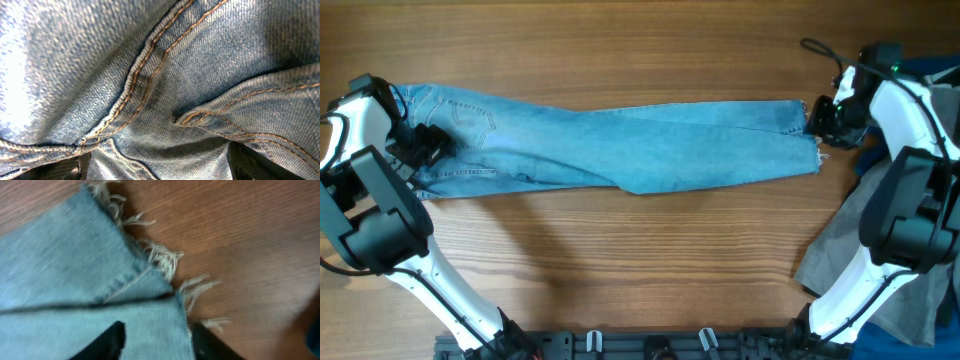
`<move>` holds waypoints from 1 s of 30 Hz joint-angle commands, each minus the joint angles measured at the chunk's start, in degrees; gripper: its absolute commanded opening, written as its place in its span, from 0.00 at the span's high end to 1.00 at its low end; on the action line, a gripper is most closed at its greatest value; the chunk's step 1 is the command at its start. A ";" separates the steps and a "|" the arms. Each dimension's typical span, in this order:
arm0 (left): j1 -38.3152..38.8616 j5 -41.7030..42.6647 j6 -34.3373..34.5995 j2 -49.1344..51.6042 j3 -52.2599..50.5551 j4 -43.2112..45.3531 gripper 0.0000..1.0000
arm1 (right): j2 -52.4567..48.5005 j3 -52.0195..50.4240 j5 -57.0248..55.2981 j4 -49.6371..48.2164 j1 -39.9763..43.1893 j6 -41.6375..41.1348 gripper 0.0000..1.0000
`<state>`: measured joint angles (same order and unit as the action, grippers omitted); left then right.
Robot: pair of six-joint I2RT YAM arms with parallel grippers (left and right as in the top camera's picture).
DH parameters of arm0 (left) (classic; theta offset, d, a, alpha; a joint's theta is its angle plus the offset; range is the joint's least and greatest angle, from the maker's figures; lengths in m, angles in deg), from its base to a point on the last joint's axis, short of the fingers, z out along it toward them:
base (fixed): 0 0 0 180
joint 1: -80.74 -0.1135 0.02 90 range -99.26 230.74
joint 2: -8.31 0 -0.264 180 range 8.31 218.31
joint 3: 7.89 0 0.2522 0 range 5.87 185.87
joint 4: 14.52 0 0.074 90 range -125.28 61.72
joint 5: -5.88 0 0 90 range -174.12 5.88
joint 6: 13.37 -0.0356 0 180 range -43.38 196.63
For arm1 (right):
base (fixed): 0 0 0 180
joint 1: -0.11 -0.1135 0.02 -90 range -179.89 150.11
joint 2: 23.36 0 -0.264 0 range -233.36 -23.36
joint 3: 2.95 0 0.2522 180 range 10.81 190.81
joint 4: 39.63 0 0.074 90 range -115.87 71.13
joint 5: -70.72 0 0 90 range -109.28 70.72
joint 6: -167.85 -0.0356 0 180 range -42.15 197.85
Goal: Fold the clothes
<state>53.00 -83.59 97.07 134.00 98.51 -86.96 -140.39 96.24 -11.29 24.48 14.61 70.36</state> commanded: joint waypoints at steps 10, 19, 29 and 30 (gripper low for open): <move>-0.85 -0.92 -0.52 4.50 -0.33 2.56 0.12 | 0.17 -6.27 -6.12 -4.92 -0.02 -1.73 0.65; -0.85 -0.52 -0.52 4.50 -0.33 2.56 0.12 | 0.17 -6.27 -4.70 -5.33 -0.04 -4.59 0.76; -0.85 -0.55 -0.55 4.50 -0.33 2.58 0.11 | 0.17 -6.29 -3.02 -4.17 -0.04 -4.57 0.81; -0.85 -0.55 -0.52 4.50 -0.33 2.58 0.11 | 0.15 -6.34 -3.04 -4.22 -0.04 -4.57 0.81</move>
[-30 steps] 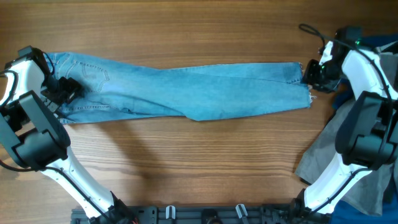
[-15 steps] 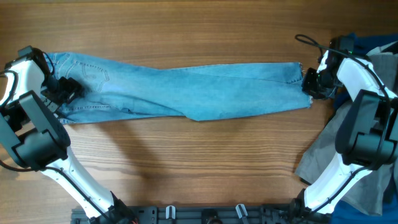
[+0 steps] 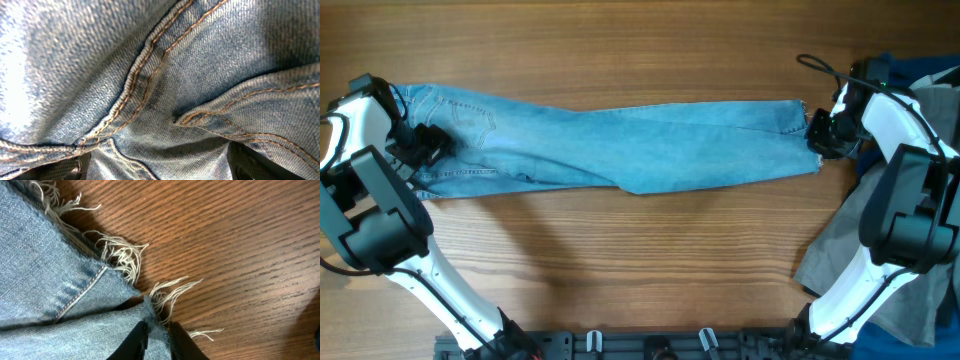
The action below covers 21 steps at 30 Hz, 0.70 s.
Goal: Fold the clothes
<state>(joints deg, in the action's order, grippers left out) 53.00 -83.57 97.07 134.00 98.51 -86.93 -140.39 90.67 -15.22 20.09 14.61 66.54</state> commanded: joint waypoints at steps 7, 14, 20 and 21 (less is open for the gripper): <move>-0.85 -0.57 -0.52 4.50 -0.33 2.56 0.12 | 0.15 -3.08 0.24 -1.75 -0.02 -0.72 0.82; -0.85 -0.57 -0.52 4.50 -0.33 2.56 0.11 | 0.15 -3.65 0.24 -2.86 0.02 -0.72 0.96; -0.85 -0.55 -0.52 4.50 -0.33 2.54 0.11 | 2.01 -0.13 0.24 2.25 0.15 -0.83 0.96; -0.85 -0.55 -0.52 4.50 -0.33 2.54 0.11 | 2.73 1.05 0.04 4.04 0.17 -0.85 0.96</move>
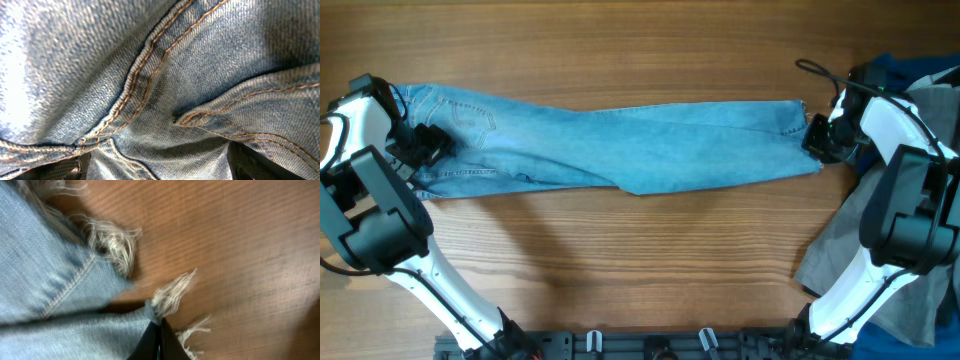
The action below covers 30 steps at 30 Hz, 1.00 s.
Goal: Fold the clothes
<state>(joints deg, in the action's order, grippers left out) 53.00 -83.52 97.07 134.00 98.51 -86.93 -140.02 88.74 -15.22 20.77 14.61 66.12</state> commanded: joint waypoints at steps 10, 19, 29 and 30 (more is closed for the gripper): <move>-0.85 -0.20 -0.52 4.48 -0.33 2.51 0.11 | 14.56 12.17 -0.37 10.23 0.17 -0.48 0.96; -0.85 0.04 -0.52 4.50 -0.33 2.49 0.11 | 16.61 12.17 -0.15 5.53 0.17 -0.37 0.96; -0.85 0.02 -0.52 4.50 -0.33 2.36 0.12 | 13.88 12.15 0.48 5.75 0.17 -0.44 0.96; -0.85 0.02 -0.55 4.50 -0.33 2.36 0.11 | 13.84 12.15 0.46 6.58 0.17 -0.35 0.96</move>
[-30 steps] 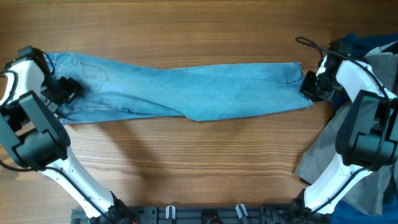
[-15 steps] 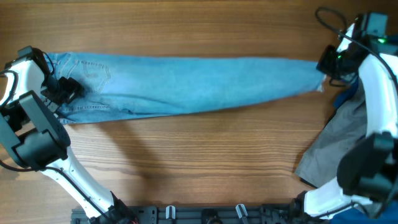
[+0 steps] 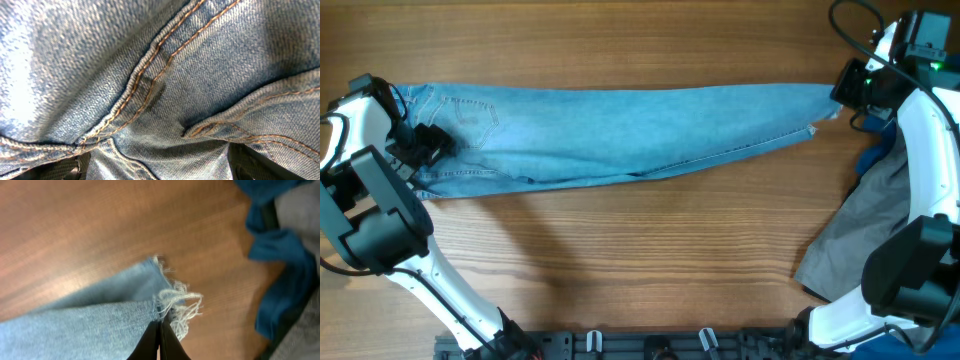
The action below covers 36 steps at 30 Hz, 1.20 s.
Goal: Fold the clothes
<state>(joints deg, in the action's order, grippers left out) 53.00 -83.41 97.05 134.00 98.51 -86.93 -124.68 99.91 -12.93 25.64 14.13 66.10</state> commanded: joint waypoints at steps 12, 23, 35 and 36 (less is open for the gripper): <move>-0.85 -0.09 -0.50 4.50 -0.33 2.29 0.11 | -4.22 0.83 -1.79 0.33 0.66 -0.46 0.96; -0.85 -0.09 -0.52 4.50 -0.33 2.03 0.12 | -12.17 0.76 -0.61 -15.37 0.61 -2.32 0.96; -0.92 3.80 -0.50 2.71 -0.31 1.42 0.14 | -12.87 0.76 9.20 -20.83 0.61 -4.76 0.44; -0.92 3.85 -0.48 2.19 -0.31 1.51 0.14 | -12.87 0.76 9.22 -19.89 0.61 -4.74 0.44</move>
<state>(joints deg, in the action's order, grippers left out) 52.93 -82.91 97.05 133.98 98.62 -87.15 -136.94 99.91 -6.24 3.61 14.70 61.99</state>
